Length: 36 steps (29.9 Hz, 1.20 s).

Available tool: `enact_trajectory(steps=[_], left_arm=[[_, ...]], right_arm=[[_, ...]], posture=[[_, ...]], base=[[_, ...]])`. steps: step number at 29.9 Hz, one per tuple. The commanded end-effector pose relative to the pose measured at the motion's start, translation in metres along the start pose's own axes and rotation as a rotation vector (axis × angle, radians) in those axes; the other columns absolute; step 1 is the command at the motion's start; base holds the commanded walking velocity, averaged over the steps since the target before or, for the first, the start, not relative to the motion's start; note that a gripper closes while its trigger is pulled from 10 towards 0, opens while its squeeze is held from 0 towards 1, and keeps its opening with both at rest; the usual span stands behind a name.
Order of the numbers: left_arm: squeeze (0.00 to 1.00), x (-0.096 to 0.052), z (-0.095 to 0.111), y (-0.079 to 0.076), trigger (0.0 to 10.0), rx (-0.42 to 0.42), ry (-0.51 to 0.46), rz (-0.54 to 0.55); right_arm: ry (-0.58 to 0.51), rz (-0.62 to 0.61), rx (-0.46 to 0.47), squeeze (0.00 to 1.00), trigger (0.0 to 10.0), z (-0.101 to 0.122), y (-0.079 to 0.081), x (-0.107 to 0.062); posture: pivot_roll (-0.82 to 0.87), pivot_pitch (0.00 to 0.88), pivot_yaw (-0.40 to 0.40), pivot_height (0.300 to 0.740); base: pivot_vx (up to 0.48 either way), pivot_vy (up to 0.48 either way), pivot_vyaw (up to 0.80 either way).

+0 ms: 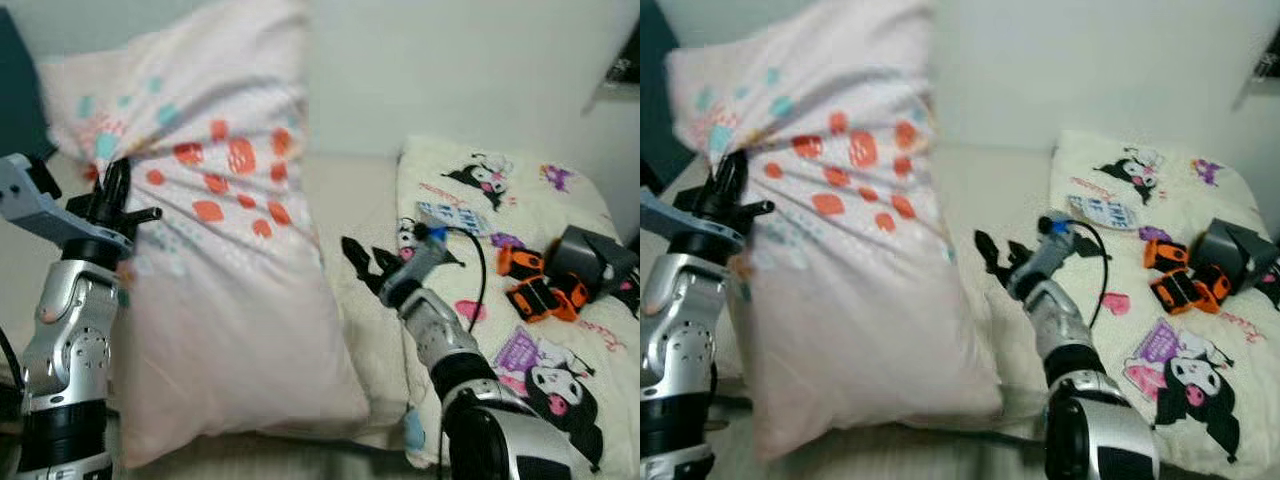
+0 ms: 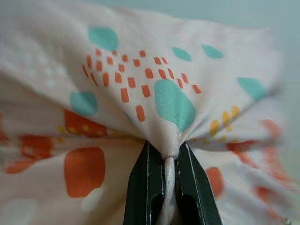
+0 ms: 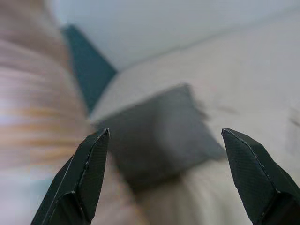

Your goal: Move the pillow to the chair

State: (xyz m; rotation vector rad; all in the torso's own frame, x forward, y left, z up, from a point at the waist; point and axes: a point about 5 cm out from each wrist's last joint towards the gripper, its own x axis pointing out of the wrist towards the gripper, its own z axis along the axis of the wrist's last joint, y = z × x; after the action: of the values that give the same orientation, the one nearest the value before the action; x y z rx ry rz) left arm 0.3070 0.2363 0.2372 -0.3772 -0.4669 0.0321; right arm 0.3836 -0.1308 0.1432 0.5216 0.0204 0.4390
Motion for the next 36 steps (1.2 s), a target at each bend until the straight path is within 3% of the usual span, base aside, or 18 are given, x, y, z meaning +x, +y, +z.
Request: enact_trajectory(steps=[1,5,9,11,13,15,23,27,36], left_arm=[[0.0,-0.002,-0.003,-0.008,10.0,-0.001,0.011,-0.003],[0.0,-0.004,-0.014,-0.013,10.0,0.034,0.054,0.01],[0.0,-0.004,-0.015,-0.012,10.0,0.063,0.06,0.03],[0.0,-0.004,-0.018,-0.007,10.0,0.167,0.083,0.096],[0.0,-0.004,-0.018,-0.007,10.0,0.167,0.083,0.096],[0.0,-0.007,-0.025,-0.003,10.0,0.247,0.116,0.139],[0.0,-0.017,-0.036,-0.004,10.0,0.249,0.165,0.161],[0.0,-0.018,-0.043,-0.008,10.0,0.243,0.206,0.146],[0.0,-0.02,-0.05,-0.011,10.0,0.272,0.207,0.163]], right_arm=[[-0.055,0.044,0.002,0.0,10.0,0.01,0.006,0.004],[-0.087,0.141,-0.019,0.0,10.0,0.018,0.022,0.01],[-0.092,0.171,-0.026,0.0,10.0,0.019,0.027,0.012],[-0.091,0.22,-0.031,0.0,10.0,0.018,0.036,0.015],[-0.091,0.22,-0.031,0.0,10.0,0.018,0.036,0.015],[-0.061,0.239,-0.047,0.0,10.0,0.009,0.041,0.016],[-0.02,0.255,-0.044,0.0,10.0,-0.006,0.044,0.012],[-0.014,0.26,-0.044,0.0,10.0,-0.007,0.044,0.012],[-0.005,0.272,-0.046,0.0,10.0,-0.011,0.045,0.01]], posture=[[-0.12,0.015,-0.008,0.74],[-0.11,0.004,-0.007,0.74],[-0.11,0.0,-0.007,0.74],[-0.1,0.0,-0.004,0.74],[-0.1,0.0,-0.004,0.74],[-0.09,0.0,-0.006,0.74],[-0.08,0.0,-0.01,0.74],[-0.08,0.0,-0.011,0.74],[-0.09,0.0,-0.003,0.74]], base=[[0.0,0.0,0.79],[0.0,0.0,0.79],[0.0,0.0,0.79],[0.0,0.0,0.79],[0.0,0.0,0.79],[0.0,0.0,0.79],[0.0,0.0,0.79],[-0.472,0.0,0.79],[-0.105,0.0,0.79]])
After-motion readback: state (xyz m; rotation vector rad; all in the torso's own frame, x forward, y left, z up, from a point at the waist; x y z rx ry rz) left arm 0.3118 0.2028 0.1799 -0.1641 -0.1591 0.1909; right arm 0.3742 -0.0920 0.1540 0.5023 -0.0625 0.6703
